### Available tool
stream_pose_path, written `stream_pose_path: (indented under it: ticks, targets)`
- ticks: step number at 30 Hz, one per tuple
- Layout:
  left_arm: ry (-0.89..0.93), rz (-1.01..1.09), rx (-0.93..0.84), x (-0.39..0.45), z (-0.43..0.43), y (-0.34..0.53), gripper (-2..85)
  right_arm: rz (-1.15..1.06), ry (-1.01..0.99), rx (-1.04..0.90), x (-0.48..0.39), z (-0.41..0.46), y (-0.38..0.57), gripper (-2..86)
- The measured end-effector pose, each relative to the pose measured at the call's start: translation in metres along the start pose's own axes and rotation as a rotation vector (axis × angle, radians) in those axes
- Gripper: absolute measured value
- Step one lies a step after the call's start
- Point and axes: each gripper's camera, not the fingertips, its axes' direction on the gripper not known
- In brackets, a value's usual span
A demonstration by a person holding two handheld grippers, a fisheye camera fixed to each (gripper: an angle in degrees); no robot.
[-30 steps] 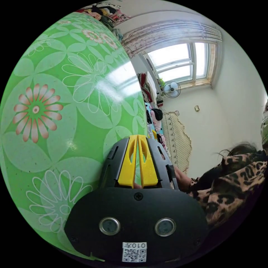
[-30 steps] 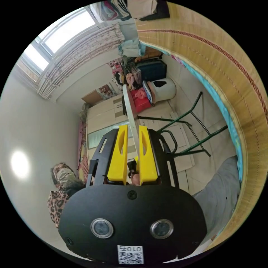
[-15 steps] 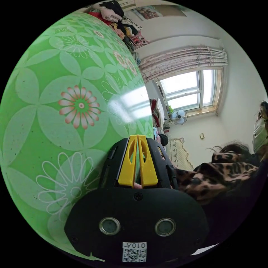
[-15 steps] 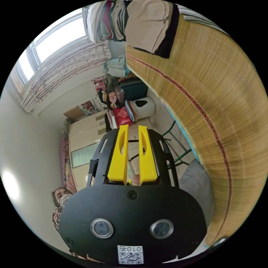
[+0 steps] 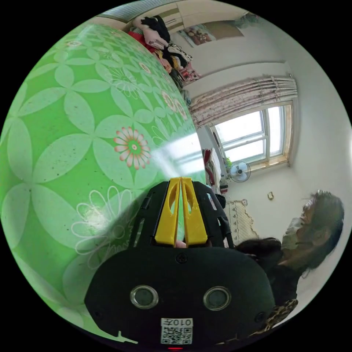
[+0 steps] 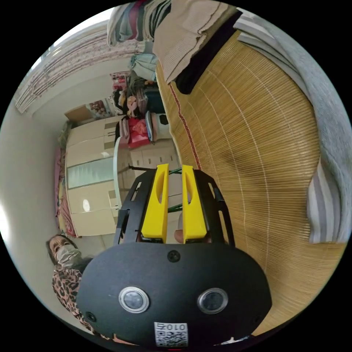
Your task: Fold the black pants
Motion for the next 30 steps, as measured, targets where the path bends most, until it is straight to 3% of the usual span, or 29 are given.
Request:
stream_pose_path:
  ticks: [5,7,11,13,19,30]
  targets:
    - [0.021,0.015,0.131,-0.009,-0.017,0.018,-0.1,-0.027,-0.012,0.097,0.017,-0.044,0.004,7.1]
    - [0.062,0.009,0.194,-0.017,-0.025,0.026,-0.1,-0.022,-0.039,0.238,0.019,-0.083,-0.008,8.5]
    - [0.382,0.027,0.288,-0.048,-0.036,0.04,-0.1,-0.064,-0.051,0.397,0.008,-0.133,-0.041,10.4]
    - [0.44,0.013,0.359,-0.059,-0.043,0.047,-0.1,-0.072,0.038,0.428,-0.003,-0.156,-0.069,11.9]
    - [0.343,0.012,0.401,-0.062,-0.044,0.059,-0.1,0.022,0.424,0.416,-0.009,-0.18,-0.126,14.0]
    - [0.274,-0.015,0.447,-0.074,-0.042,0.069,0.0,0.032,0.43,0.238,0.024,-0.159,-0.154,13.6]
